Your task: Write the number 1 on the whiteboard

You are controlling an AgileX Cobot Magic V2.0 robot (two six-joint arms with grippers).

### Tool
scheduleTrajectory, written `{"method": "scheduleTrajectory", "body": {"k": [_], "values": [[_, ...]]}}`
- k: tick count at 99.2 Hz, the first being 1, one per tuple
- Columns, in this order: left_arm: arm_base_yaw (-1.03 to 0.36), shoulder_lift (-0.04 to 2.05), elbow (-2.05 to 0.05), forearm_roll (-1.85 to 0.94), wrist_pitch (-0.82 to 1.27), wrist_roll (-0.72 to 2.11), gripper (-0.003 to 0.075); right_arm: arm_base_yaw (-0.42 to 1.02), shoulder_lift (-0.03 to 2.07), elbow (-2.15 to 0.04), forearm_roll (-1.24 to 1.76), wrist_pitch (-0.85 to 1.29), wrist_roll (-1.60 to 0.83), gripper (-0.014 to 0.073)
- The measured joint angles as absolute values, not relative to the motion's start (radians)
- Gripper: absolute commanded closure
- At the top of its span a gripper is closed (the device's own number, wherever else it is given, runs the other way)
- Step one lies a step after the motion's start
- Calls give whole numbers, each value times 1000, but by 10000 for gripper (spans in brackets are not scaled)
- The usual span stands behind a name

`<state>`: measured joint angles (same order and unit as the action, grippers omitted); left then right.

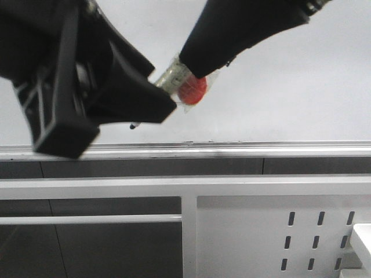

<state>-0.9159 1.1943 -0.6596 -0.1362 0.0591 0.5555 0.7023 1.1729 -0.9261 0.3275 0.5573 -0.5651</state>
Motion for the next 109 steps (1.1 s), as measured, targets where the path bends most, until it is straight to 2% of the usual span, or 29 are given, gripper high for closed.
{"method": "scheduleTrajectory", "body": {"k": [20,35,42,46,47,54,70,89,109], "values": [[-860,1096,-615,-266,28,555,347,702,1148,-921,329,509,-565,666],[-832,966,-491,-416,-133,555,407,702,1067,-862,333,416,-553,663],[-831,895,-426,-481,-238,555,482,702,1028,-806,334,362,-544,663],[-831,861,-396,-516,-285,555,570,702,1009,-775,335,331,-534,663],[-831,848,-384,-522,-302,555,570,702,1001,-769,335,318,-530,663],[-831,788,-326,-579,-376,554,737,702,963,-720,336,263,-518,663],[-828,702,-234,-702,-495,548,740,702,896,-628,363,140,-513,663],[-828,691,-218,-741,-545,546,740,702,887,-604,389,25,-513,663],[-828,691,-215,-746,-575,544,740,635,895,-604,397,0,-513,663]]}}
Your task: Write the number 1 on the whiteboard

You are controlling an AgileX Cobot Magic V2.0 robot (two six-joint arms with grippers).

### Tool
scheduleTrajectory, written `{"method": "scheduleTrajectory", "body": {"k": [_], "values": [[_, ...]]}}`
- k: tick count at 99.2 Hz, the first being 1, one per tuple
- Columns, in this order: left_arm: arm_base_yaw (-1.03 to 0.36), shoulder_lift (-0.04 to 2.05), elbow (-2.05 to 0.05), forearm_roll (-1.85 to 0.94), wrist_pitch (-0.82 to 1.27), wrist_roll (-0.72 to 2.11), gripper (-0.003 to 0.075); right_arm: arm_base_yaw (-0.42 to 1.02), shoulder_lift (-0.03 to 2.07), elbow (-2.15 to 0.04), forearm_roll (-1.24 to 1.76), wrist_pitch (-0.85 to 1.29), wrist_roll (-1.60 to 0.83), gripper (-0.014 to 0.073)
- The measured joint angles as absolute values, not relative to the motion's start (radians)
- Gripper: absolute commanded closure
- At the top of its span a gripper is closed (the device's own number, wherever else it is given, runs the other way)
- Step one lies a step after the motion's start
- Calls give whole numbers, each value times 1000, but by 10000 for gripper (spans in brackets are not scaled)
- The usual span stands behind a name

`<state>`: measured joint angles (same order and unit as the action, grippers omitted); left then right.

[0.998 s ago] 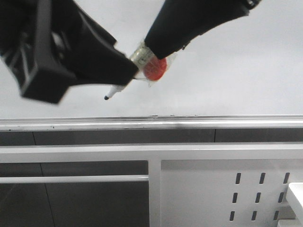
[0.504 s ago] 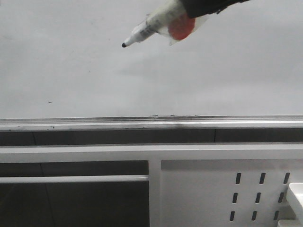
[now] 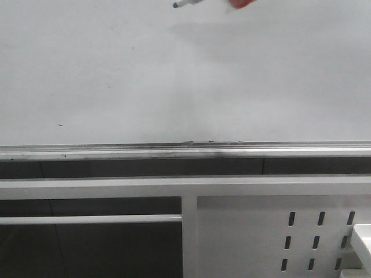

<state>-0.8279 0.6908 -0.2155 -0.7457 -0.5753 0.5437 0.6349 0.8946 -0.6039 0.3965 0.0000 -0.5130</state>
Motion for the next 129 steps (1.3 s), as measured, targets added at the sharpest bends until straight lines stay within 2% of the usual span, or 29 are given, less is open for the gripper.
{"method": "scheduleTrajectory", "body": {"k": [19,39,72,91,105,110,115,121,122,123,129], "values": [[-828,691,-214,-748,-584,544,740,612,899,-602,399,-18,-513,663],[-828,691,-214,-749,-586,544,740,562,996,-602,399,-23,-513,663],[-828,691,-214,-749,-587,544,740,562,1160,-602,399,5,-513,664],[-828,691,-214,-747,-587,544,740,564,1171,-602,399,8,-513,664],[-828,691,-214,-650,-548,544,731,619,1122,-604,399,73,-513,664],[-828,691,-214,-581,-498,544,693,651,1101,-619,399,138,-513,664],[-828,691,-214,-501,-447,544,622,679,1088,-646,399,224,-513,664],[-828,695,-218,-394,-397,544,476,704,1084,-687,393,312,-513,664],[-828,698,-218,-382,-387,544,476,706,1084,-698,390,333,-513,664],[-828,699,-218,-358,-383,544,429,710,1084,-703,388,343,-513,664],[-828,720,-223,-276,-346,544,321,717,1088,-758,371,425,-513,664]]}}
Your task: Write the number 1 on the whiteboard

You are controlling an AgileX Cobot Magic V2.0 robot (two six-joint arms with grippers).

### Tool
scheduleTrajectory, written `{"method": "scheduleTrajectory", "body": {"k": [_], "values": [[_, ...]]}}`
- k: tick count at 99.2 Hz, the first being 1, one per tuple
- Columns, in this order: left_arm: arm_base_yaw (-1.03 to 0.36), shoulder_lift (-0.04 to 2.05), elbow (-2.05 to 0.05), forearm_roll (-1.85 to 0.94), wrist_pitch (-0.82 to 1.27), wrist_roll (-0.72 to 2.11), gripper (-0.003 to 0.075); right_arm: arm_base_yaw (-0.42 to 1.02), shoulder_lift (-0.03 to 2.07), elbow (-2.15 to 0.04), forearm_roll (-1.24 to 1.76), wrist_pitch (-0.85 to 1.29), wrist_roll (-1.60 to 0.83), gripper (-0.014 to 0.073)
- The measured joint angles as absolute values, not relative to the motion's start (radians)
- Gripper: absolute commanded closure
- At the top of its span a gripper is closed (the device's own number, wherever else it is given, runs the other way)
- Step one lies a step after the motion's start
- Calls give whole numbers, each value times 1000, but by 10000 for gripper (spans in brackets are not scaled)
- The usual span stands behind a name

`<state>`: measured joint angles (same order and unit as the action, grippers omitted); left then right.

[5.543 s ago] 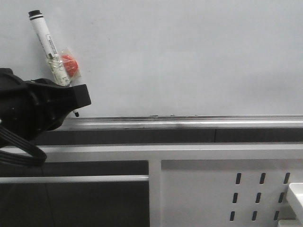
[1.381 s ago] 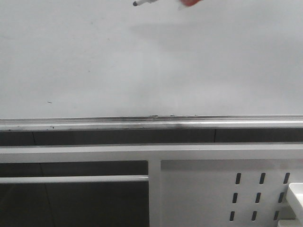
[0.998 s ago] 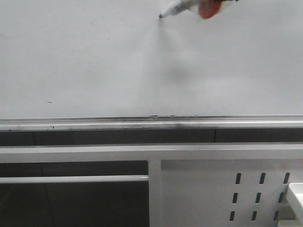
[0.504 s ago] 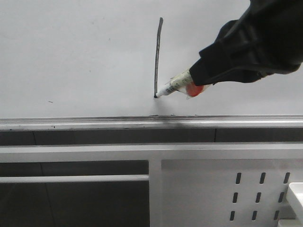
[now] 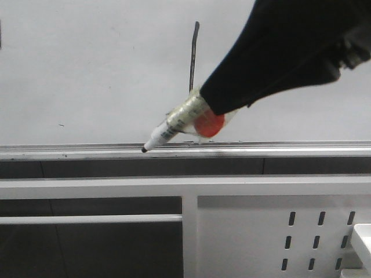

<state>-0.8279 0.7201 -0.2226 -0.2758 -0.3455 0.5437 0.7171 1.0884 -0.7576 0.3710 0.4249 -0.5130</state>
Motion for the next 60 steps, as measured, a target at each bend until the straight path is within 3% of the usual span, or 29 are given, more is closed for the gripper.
{"method": "scheduleTrajectory", "body": {"k": [7,33,60], "values": [[-828,752,-231,-206,-321,544,265,721,1101,-817,353,492,-513,664],[-847,926,-308,-84,-310,544,334,736,1164,-965,299,619,-513,664],[-924,1086,-355,-37,-395,544,335,781,1215,-1023,294,657,-516,664]]}}
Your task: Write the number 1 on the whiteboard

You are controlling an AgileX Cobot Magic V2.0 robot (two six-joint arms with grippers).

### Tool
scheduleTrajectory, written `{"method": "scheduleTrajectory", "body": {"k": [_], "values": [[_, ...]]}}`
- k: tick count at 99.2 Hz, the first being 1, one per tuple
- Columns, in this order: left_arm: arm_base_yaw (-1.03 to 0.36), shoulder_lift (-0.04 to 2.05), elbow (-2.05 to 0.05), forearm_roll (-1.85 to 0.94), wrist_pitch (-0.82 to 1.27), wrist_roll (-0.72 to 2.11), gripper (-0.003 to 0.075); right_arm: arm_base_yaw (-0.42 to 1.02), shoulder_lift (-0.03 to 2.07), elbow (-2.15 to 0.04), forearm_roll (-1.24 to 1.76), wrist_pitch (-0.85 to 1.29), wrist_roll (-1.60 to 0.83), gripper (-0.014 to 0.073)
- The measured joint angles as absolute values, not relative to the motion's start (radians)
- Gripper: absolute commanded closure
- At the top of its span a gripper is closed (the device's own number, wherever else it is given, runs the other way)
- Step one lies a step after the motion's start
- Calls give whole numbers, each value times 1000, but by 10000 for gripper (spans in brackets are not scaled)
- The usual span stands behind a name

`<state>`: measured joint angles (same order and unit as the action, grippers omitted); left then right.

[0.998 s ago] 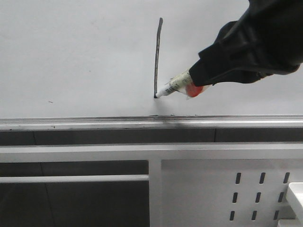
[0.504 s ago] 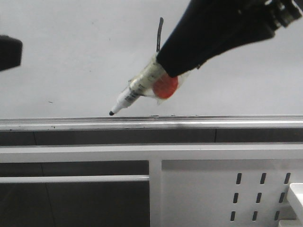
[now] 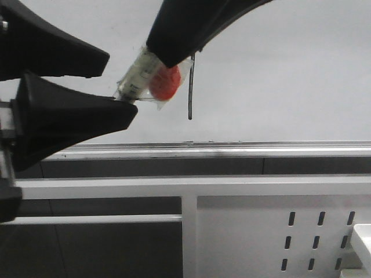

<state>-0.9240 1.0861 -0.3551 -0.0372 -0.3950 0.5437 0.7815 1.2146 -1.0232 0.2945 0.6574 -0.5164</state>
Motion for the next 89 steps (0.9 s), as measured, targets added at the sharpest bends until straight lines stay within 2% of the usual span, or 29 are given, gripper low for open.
{"method": "scheduleTrajectory", "body": {"k": [17,36,56,70,89], "values": [[-931,1128,-357,-35,-451,544,362,796,1220,-1026,293,657,-519,664],[-931,1132,-357,-34,-455,544,533,797,1220,-1028,291,652,-519,664],[-931,1132,-357,-30,-455,544,623,797,1220,-1028,287,632,-519,664],[-931,1135,-357,-22,-455,547,737,797,1220,-1030,280,628,-519,664],[-931,1136,-357,-21,-455,552,740,797,1220,-1030,277,628,-519,664]]}}
